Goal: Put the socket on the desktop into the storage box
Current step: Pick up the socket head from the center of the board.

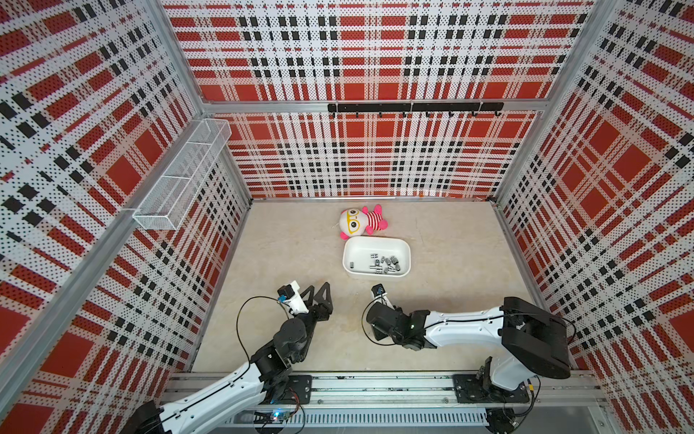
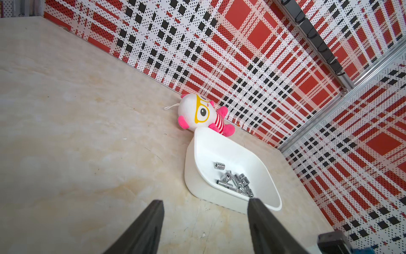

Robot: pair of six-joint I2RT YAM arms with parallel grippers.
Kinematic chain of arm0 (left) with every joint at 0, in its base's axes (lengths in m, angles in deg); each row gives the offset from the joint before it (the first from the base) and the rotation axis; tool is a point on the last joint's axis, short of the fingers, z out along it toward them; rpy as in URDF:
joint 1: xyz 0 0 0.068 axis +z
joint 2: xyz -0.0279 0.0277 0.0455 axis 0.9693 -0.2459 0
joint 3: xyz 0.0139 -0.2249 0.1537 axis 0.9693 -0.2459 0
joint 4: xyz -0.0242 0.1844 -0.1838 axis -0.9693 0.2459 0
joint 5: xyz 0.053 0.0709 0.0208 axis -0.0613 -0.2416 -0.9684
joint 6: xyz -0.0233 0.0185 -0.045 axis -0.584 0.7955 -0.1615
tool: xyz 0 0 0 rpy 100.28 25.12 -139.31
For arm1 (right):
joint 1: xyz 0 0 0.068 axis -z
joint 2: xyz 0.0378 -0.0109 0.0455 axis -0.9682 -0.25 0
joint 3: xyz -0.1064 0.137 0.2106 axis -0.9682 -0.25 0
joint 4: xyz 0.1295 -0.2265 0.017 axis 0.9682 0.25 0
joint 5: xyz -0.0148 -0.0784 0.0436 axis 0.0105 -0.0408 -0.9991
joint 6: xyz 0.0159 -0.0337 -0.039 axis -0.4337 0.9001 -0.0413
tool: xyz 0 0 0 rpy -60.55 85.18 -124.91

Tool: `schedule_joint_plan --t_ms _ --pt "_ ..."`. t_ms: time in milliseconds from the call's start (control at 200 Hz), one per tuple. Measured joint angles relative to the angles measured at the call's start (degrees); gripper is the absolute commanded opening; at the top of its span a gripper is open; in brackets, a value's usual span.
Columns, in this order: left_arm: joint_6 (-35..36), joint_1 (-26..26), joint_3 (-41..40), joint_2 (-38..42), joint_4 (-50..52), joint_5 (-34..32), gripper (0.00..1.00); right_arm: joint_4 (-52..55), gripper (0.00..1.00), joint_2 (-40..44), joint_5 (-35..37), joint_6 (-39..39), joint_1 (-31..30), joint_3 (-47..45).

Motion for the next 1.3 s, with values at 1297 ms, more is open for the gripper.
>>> schedule_joint_plan --t_ms 1297 --pt "-0.3 0.3 0.1 -1.5 0.0 0.4 0.65 -2.1 0.21 -4.1 0.6 -3.5 -2.8 0.0"
